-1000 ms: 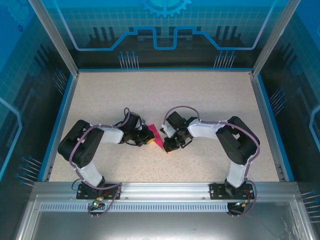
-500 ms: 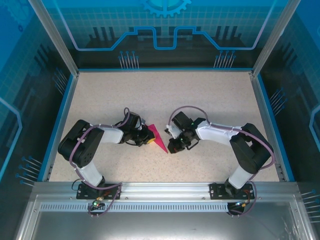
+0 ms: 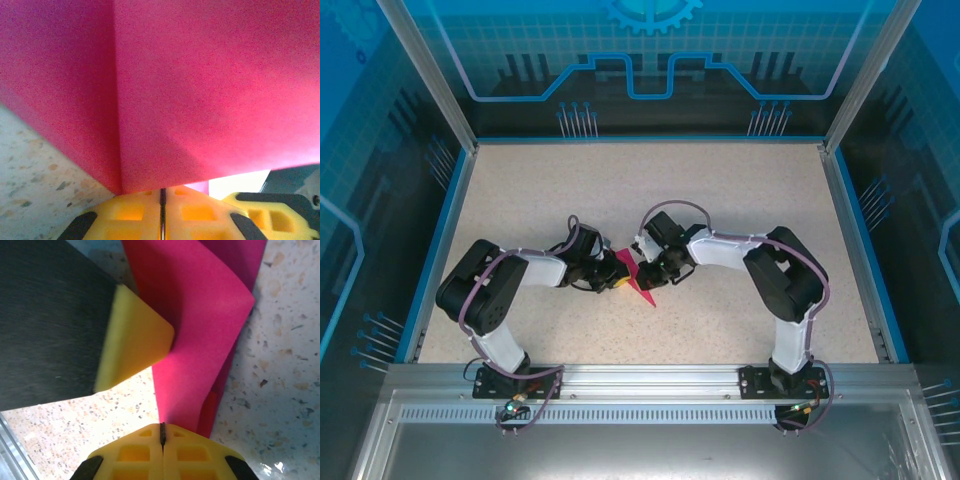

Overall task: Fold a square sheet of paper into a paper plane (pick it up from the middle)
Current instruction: Fold the wing for the fifth time at the center of the table.

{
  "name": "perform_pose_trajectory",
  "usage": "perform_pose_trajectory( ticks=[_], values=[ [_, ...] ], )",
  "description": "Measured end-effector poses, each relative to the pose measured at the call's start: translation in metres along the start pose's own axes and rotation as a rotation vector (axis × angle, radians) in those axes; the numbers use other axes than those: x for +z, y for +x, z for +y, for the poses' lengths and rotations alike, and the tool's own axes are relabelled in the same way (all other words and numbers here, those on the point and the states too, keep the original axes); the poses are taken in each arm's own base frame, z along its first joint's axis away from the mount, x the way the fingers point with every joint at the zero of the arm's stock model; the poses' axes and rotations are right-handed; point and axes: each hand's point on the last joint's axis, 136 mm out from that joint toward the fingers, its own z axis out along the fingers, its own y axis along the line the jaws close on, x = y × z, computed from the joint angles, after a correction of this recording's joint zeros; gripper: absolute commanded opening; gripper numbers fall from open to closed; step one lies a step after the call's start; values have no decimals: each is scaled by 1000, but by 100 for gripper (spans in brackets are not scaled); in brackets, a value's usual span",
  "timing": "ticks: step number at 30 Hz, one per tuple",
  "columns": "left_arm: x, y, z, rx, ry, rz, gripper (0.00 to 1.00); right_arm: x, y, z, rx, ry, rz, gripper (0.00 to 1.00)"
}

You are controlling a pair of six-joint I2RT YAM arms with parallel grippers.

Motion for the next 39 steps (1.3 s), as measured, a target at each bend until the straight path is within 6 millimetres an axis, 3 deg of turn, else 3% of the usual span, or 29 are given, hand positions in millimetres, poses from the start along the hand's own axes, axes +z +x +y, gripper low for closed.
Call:
perform_pose_trajectory(
  ticks=[9,17,24,31,39],
  values=[
    [0,-1,1,-6,-11,-1,10,5,13,-4,-17,5,27,0],
    [0,-1,0,-4,-10,-1,12,-4,45,-9,-41,13,58,0],
    [-7,2,-13,131,22,3,20,-4,45,-9,-35,14,54,0],
    [-27,15,-59,340,113,-28,18,-4,45,-10,-13,17,53,0],
    [-15,32,-52,379,98,3,11,-4,45,-10,1,18,54,0]
  ],
)
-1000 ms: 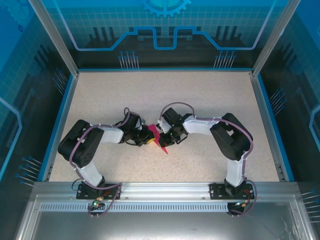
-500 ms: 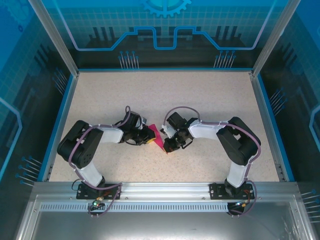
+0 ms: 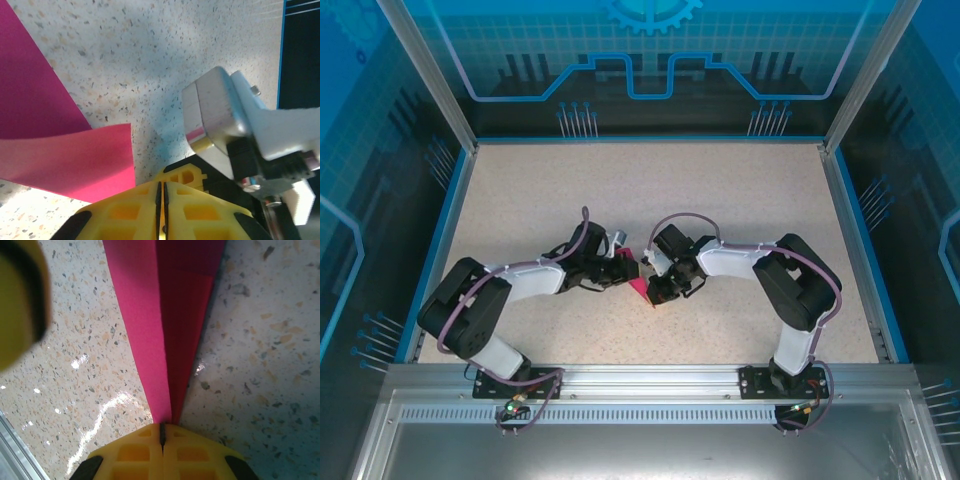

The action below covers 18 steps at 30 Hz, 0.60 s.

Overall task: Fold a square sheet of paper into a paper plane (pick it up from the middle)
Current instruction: Fold the wing for the fifth time at the center of the table.

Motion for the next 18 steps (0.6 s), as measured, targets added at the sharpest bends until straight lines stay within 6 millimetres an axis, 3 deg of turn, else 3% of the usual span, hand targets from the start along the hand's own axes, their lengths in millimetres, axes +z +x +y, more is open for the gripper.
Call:
perform_pose_trajectory(
  ticks=[9,18],
  values=[
    [16,19,15,0,-23,42,8,0,0,0,14,0,0,0],
    [25,22,24,-3,-45,51,8,0,0,0,16,0,1,0]
  ],
)
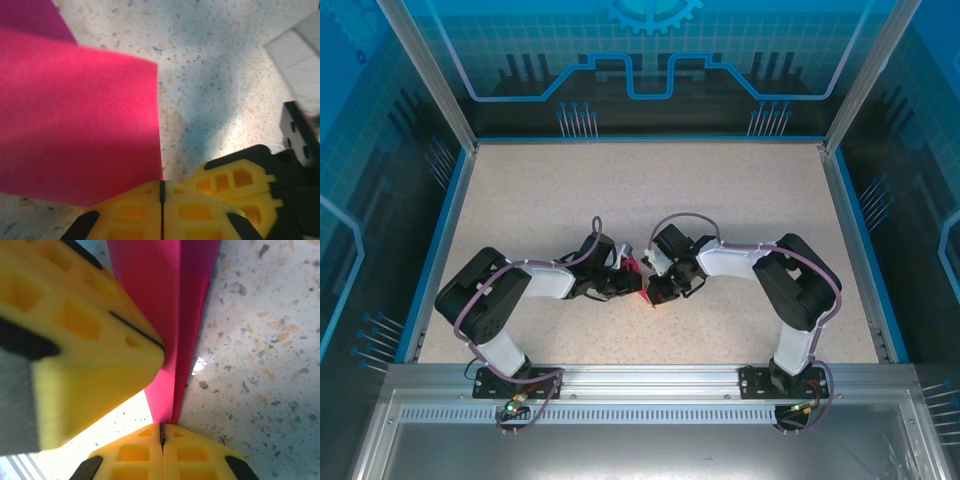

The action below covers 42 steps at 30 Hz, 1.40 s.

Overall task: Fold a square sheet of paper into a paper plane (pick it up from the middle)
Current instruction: Fold the wing for the fifth time at the center of the table.

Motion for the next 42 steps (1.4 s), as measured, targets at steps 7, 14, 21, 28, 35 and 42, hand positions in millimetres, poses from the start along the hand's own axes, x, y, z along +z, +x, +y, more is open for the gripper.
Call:
perform_pose_trajectory(
  ticks=[7,14,21,28,35,42],
  values=[
    [3,-2,9,10,-40,-10,9,0,1,-1,1,5,4,0],
    [6,-7,10,69,-71,7,11,0,1,-3,-9,15,4,0],
    [5,-16,13,85,-59,42,13,0,2,-4,-14,25,4,0],
    [-9,-44,31,59,-77,-25,13,0,2,-4,-17,33,3,0],
    [-24,-72,51,12,-134,-95,12,1,2,-5,-17,36,3,0],
    [-24,-77,55,-25,-144,-74,13,1,2,-5,-17,38,3,0]
  ],
)
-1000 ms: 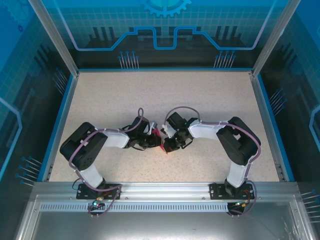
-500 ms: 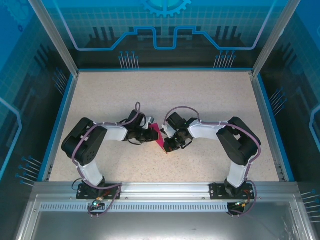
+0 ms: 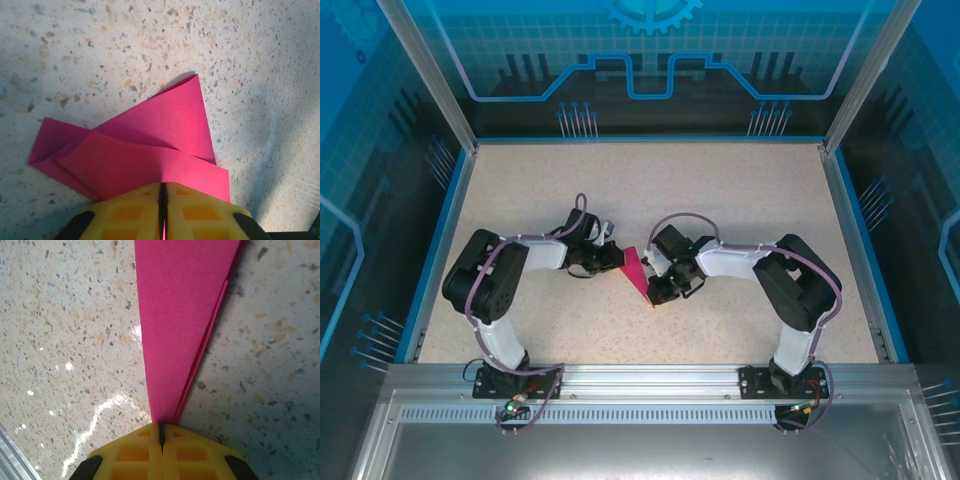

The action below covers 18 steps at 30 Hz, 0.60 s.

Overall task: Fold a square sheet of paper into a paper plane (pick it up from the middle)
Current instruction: Fold the wing for the fifth time at the center of the table.

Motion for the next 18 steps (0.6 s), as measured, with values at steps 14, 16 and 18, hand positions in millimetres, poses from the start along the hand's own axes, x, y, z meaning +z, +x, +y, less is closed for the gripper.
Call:
perform_pose_trajectory(
  ticks=[14,16,18],
  values=[
    [-16,-39,29,-127,-42,-90,14,0,1,0,7,0,-2,0],
    [-21,-51,37,-147,-66,-122,14,0,0,0,7,-1,-2,0],
    [-24,-60,43,-157,-89,-147,14,0,0,0,7,0,-3,0]
  ],
)
